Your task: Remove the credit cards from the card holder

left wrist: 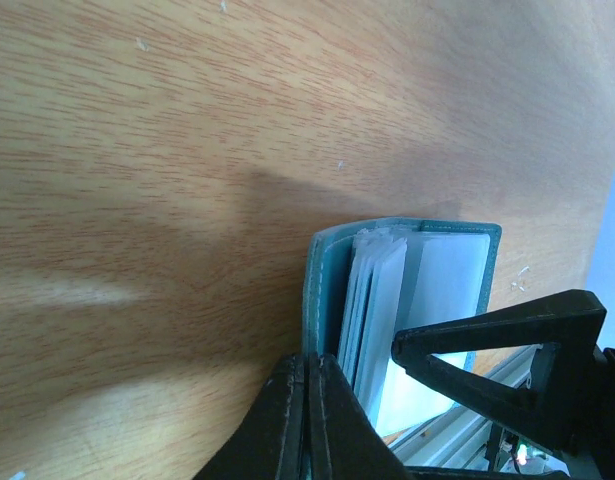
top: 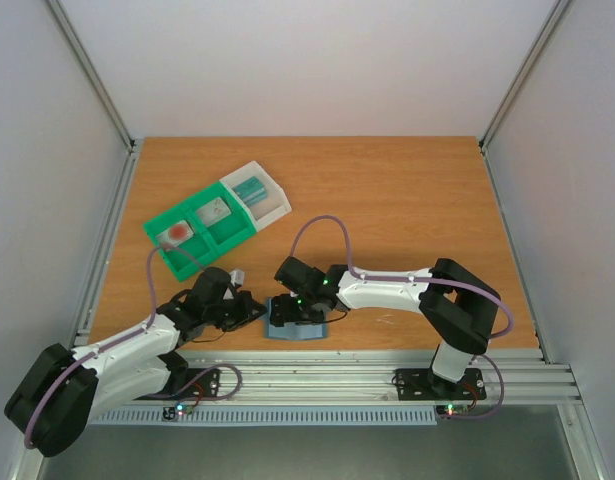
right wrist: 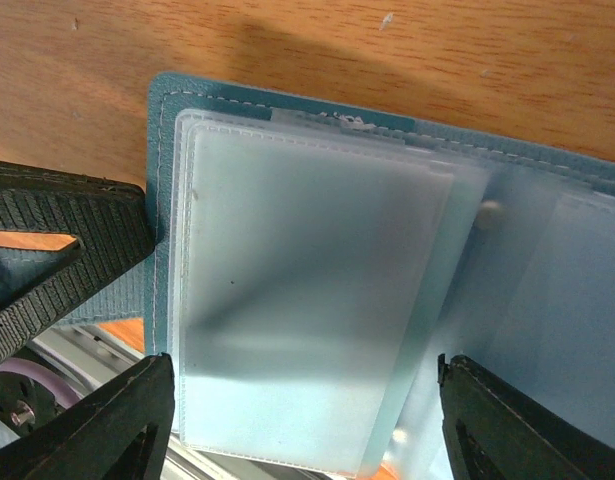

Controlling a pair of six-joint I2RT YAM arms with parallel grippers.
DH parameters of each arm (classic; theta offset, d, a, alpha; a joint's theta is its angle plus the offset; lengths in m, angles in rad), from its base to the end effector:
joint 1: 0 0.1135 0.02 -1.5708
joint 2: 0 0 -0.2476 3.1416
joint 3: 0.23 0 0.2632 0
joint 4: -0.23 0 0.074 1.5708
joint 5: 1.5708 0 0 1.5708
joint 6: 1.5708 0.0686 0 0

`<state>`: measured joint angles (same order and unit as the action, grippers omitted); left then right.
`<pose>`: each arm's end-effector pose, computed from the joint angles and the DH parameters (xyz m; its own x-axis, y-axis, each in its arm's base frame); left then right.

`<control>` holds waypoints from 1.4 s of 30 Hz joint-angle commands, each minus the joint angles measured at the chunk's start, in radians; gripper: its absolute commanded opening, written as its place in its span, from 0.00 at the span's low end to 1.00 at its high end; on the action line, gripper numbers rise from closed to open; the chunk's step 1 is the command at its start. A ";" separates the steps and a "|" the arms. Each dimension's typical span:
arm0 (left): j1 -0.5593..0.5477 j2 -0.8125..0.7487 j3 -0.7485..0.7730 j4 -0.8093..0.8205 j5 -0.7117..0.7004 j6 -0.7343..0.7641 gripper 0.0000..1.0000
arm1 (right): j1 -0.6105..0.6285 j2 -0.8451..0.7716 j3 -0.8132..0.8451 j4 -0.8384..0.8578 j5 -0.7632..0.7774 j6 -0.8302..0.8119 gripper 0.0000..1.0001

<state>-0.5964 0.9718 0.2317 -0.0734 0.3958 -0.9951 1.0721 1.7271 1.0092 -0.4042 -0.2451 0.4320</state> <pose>0.1543 -0.1367 0.0897 -0.9459 -0.2933 -0.1390 -0.1029 0.6770 -0.7288 0.1537 0.3171 0.1081 -0.7691 -0.5630 -0.3024 -0.6390 0.6687 0.3802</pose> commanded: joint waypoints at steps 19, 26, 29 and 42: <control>-0.007 -0.016 0.020 0.020 -0.006 -0.008 0.01 | 0.006 0.040 0.028 -0.032 0.035 0.010 0.70; -0.008 -0.018 0.020 0.019 -0.008 -0.007 0.00 | 0.005 0.016 0.025 -0.061 0.067 0.006 0.65; -0.008 -0.019 0.020 0.019 -0.006 -0.007 0.01 | 0.006 0.011 0.026 -0.068 0.074 0.008 0.65; -0.008 -0.042 0.014 0.011 -0.013 -0.007 0.00 | 0.006 -0.029 0.018 -0.108 0.126 0.015 0.67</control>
<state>-0.6022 0.9516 0.2317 -0.0731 0.3954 -0.9989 1.0729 1.7351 1.0241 -0.4538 -0.1841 0.4370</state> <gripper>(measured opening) 0.021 0.670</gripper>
